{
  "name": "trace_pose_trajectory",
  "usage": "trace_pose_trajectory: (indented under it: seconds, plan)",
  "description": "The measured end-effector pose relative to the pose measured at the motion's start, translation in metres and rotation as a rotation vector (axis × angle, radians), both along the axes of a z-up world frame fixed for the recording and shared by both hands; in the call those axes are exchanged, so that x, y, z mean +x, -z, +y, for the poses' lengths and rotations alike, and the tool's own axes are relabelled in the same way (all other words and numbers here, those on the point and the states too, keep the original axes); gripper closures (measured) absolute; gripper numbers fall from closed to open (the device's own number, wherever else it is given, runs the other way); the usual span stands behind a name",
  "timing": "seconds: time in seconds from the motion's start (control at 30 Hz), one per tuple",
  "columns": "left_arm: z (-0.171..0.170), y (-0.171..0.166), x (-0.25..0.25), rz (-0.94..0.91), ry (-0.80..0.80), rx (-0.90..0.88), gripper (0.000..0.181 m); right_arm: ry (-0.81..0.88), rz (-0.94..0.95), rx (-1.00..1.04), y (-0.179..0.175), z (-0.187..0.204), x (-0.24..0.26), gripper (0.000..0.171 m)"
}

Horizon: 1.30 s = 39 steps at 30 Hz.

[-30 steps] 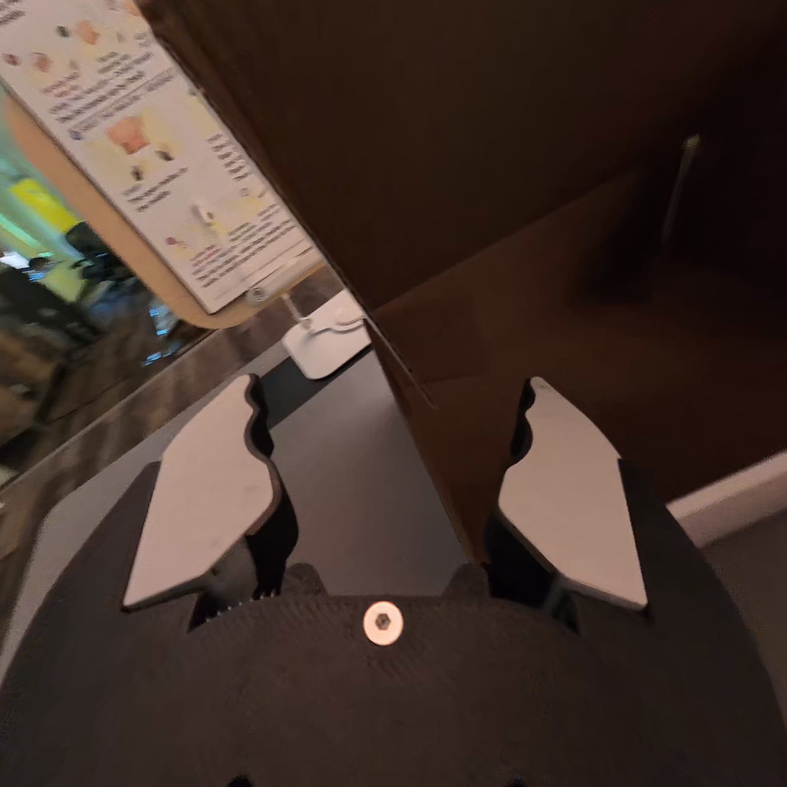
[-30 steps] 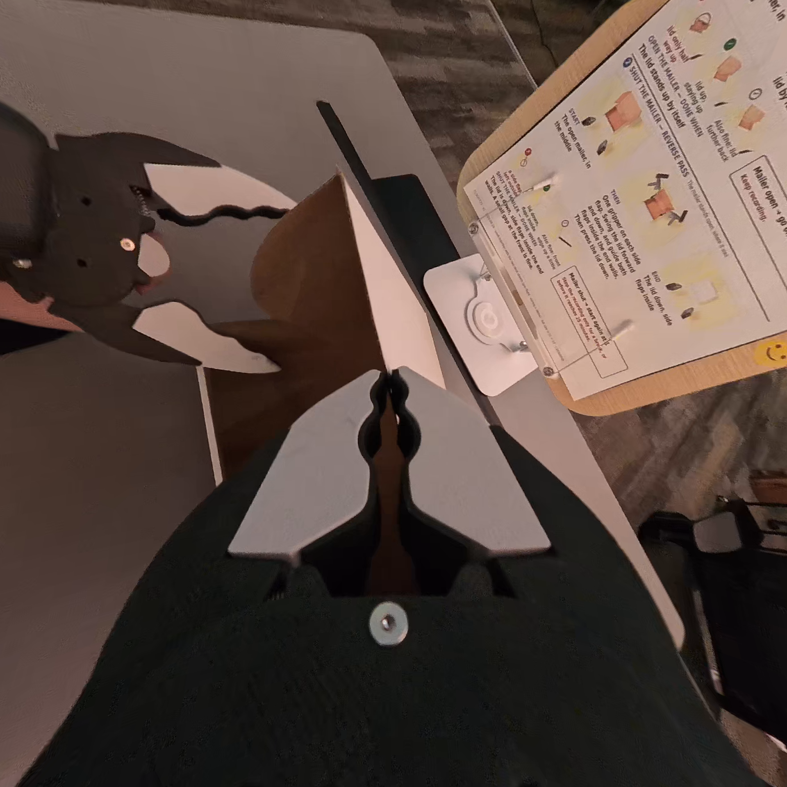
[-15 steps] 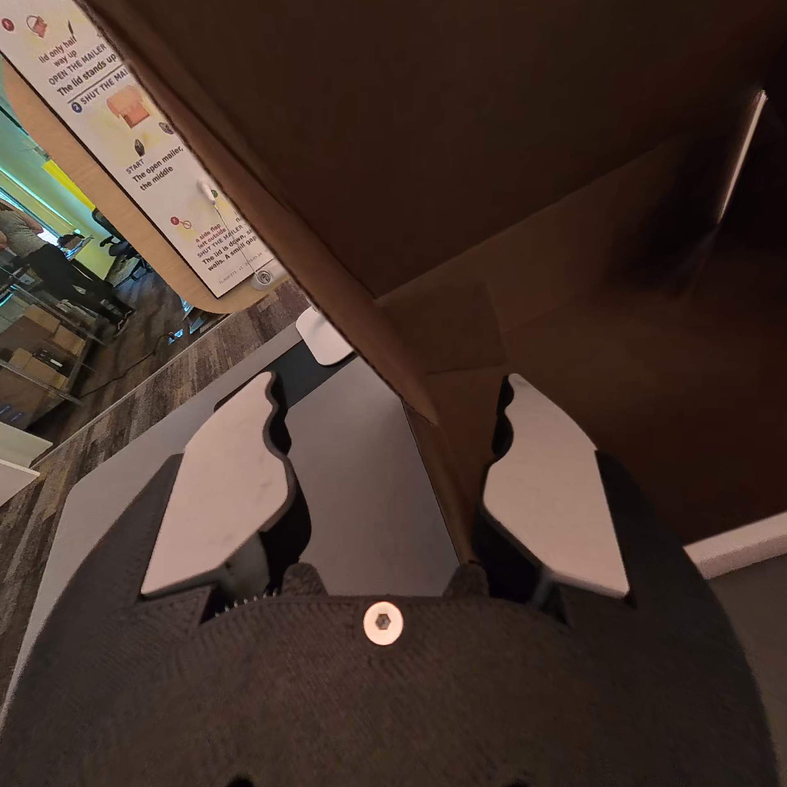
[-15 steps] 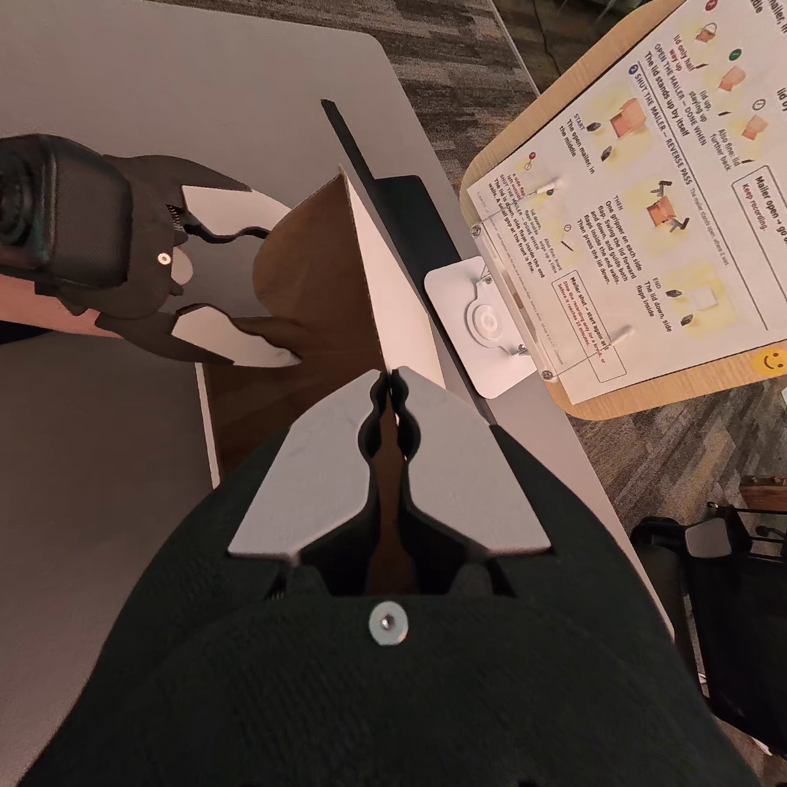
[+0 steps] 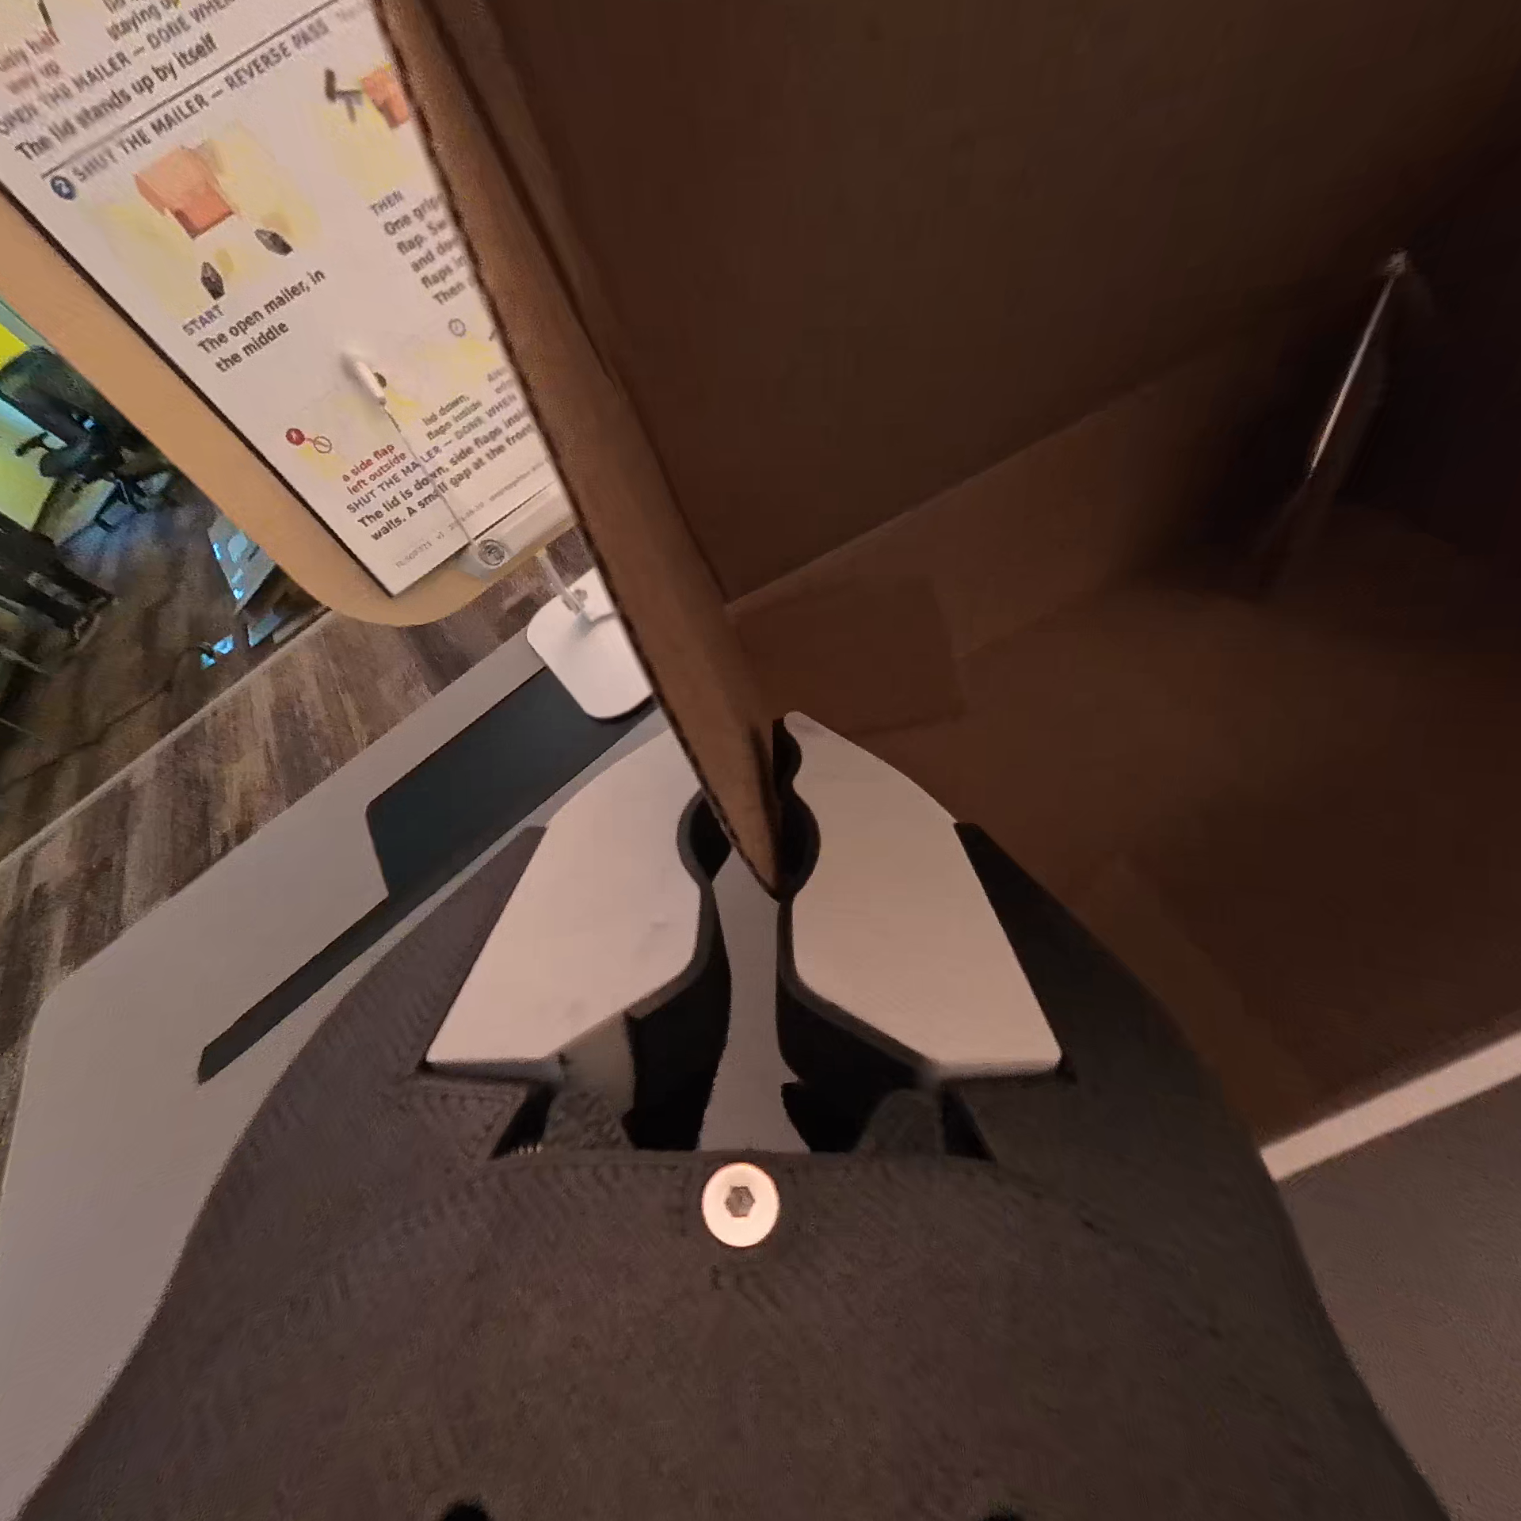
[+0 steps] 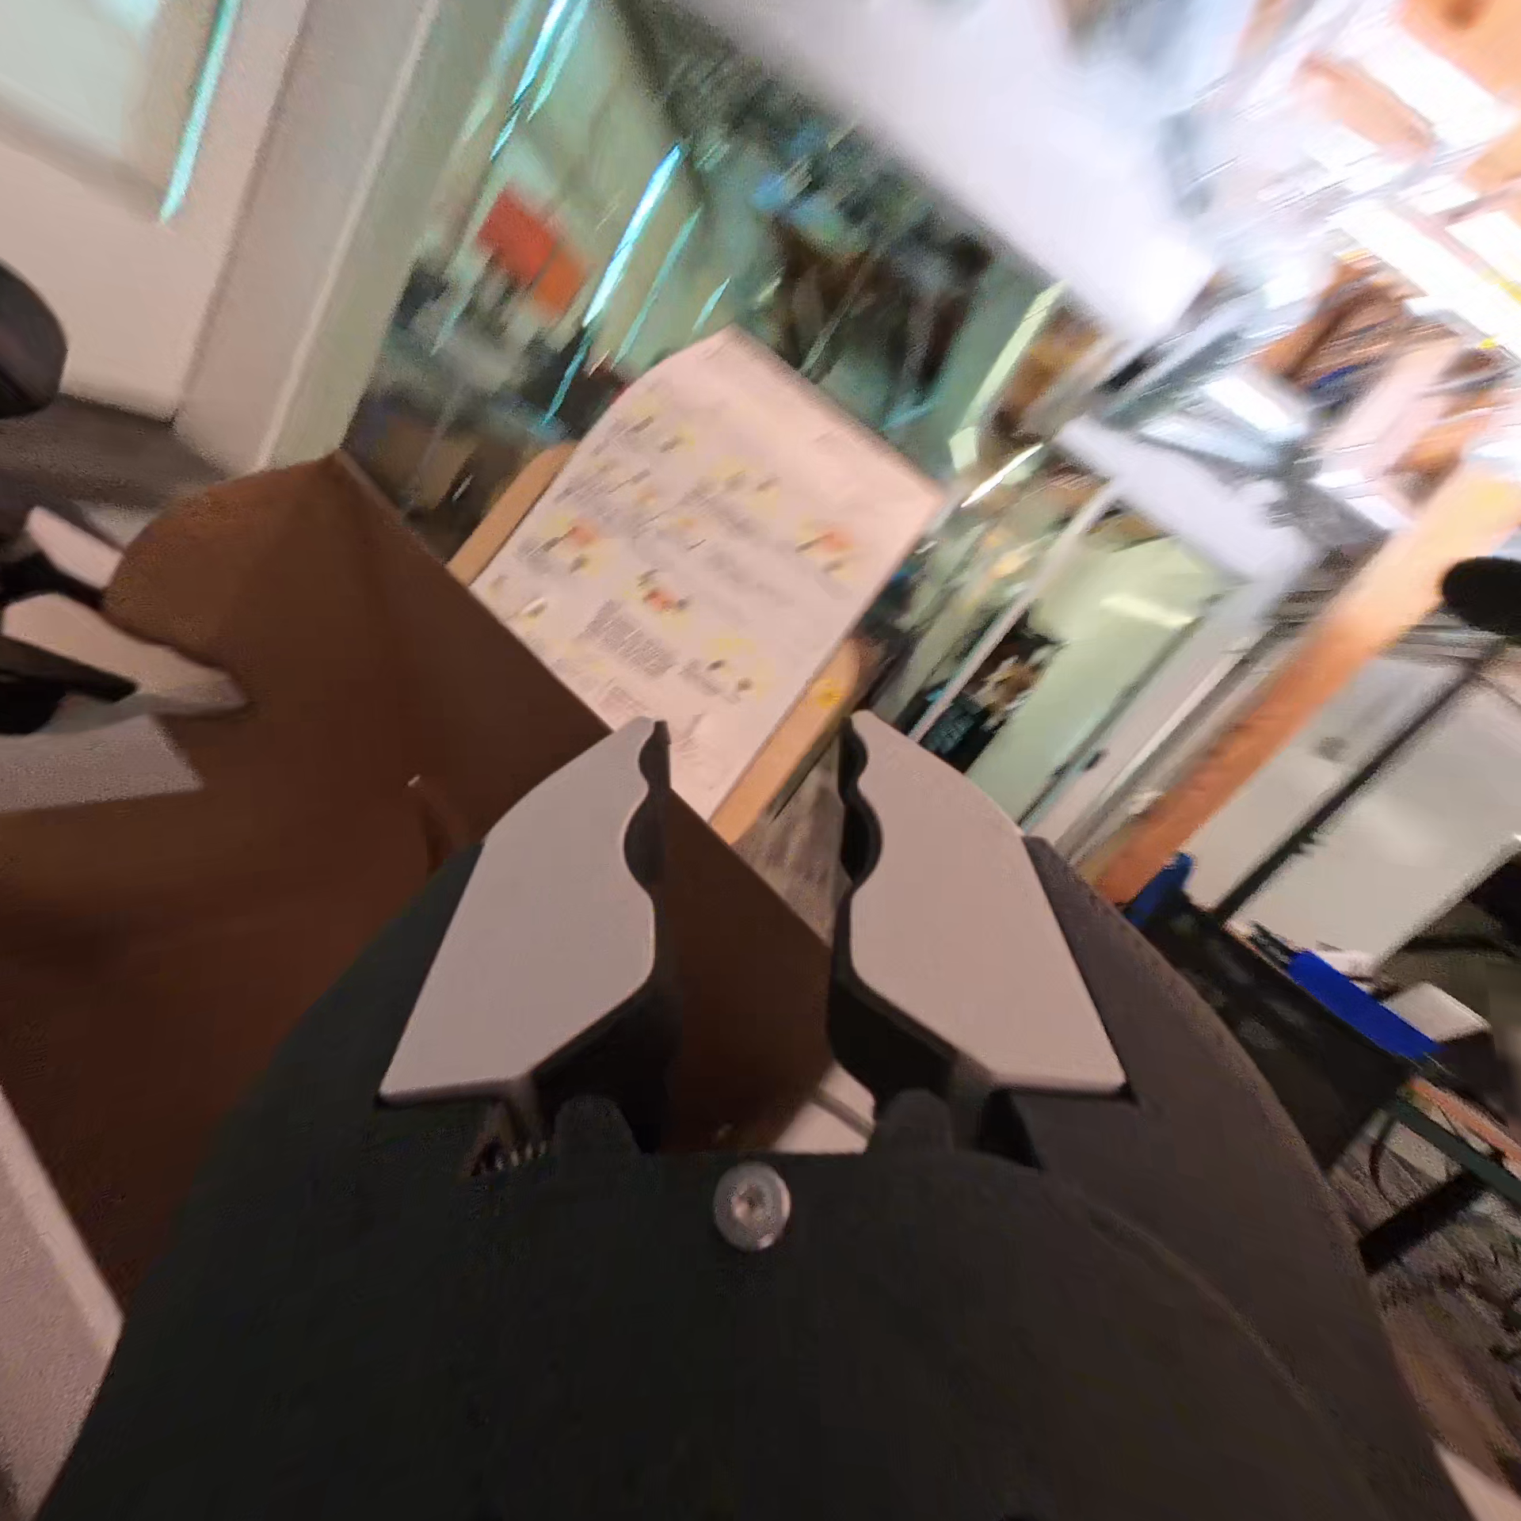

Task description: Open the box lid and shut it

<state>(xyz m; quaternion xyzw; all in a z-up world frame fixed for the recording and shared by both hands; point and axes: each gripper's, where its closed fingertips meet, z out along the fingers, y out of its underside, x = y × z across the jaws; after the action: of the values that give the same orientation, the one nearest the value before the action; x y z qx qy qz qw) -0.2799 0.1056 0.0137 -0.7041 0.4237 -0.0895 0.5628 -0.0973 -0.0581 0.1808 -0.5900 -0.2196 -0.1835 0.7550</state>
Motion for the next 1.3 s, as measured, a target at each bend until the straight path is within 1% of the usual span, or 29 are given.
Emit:
trace_pose_trajectory:
  seconds: [0.03,0.07,0.1,0.17,0.23,0.3,0.37,0.43,0.47,0.53,0.6,0.7,0.8,0.87,0.97,1.03,1.13,1.23,1.3]
  plan:
    - [0.002,-0.002,-0.003,0.012,-0.004,-0.016,0.175,0.026,0.067,0.081,0.005,-0.022,0.016,0.131]
    - [0.004,-0.004,-0.005,0.023,-0.004,-0.034,0.176,0.052,0.144,0.108,0.018,-0.037,0.032,0.129]
    - [0.005,-0.007,-0.006,0.032,-0.003,-0.058,0.176,0.069,0.222,0.086,0.037,-0.042,0.045,0.121]
    - [0.006,-0.011,-0.008,0.054,-0.007,-0.119,0.176,0.048,0.357,-0.035,0.084,-0.037,0.054,0.1]
    - [0.004,-0.017,-0.01,0.077,-0.014,-0.168,0.177,0.009,0.42,-0.126,0.117,-0.028,0.048,0.095]
    - [0.001,-0.024,-0.011,0.099,-0.02,-0.195,0.177,0.0,0.425,-0.137,0.127,-0.022,0.04,0.096]
    - [-0.002,-0.027,-0.014,0.131,-0.033,-0.223,0.177,0.005,0.408,-0.155,0.13,-0.015,0.032,0.107]
    - [-0.005,-0.028,-0.017,0.17,-0.047,-0.253,0.176,0.095,0.369,-0.181,0.134,-0.008,0.036,0.115]
    - [-0.006,-0.029,-0.02,0.185,-0.053,-0.26,0.176,0.125,0.333,-0.198,0.135,-0.005,0.036,0.128]
    - [-0.008,-0.03,-0.023,0.189,-0.064,-0.258,0.175,0.152,0.27,-0.203,0.132,-0.005,0.036,0.159]
    - [-0.008,-0.029,-0.026,0.192,-0.068,-0.24,0.175,0.178,0.242,-0.223,0.128,-0.005,0.038,0.16]
    - [-0.008,-0.031,-0.028,0.194,-0.052,-0.222,0.174,0.197,0.215,-0.309,0.123,0.0,0.044,0.161]
    - [-0.005,-0.044,-0.024,0.115,-0.035,-0.173,0.171,0.217,0.207,-0.39,0.114,0.004,0.052,0.163]
    - [-0.005,-0.052,-0.018,0.073,-0.005,-0.132,0.168,0.22,0.232,-0.436,0.109,0.007,0.059,0.163]
    - [-0.001,-0.055,-0.011,0.031,-0.002,-0.08,0.164,0.207,0.323,-0.48,0.102,0.01,0.068,0.166]
    - [-0.005,-0.045,-0.007,0.044,0.016,-0.133,0.16,0.21,0.379,-0.498,0.1,0.011,0.076,0.167]
    - [-0.014,-0.02,0.0,0.101,0.057,-0.28,0.146,0.215,0.411,-0.504,0.1,0.011,0.085,0.168]
    - [-0.012,-0.002,0.01,0.105,0.079,-0.352,0.141,0.21,0.429,-0.51,0.102,0.011,0.087,0.168]
    - [-0.006,0.013,0.01,0.15,0.053,-0.383,0.14,0.198,0.434,-0.509,0.101,0.01,0.085,0.167]
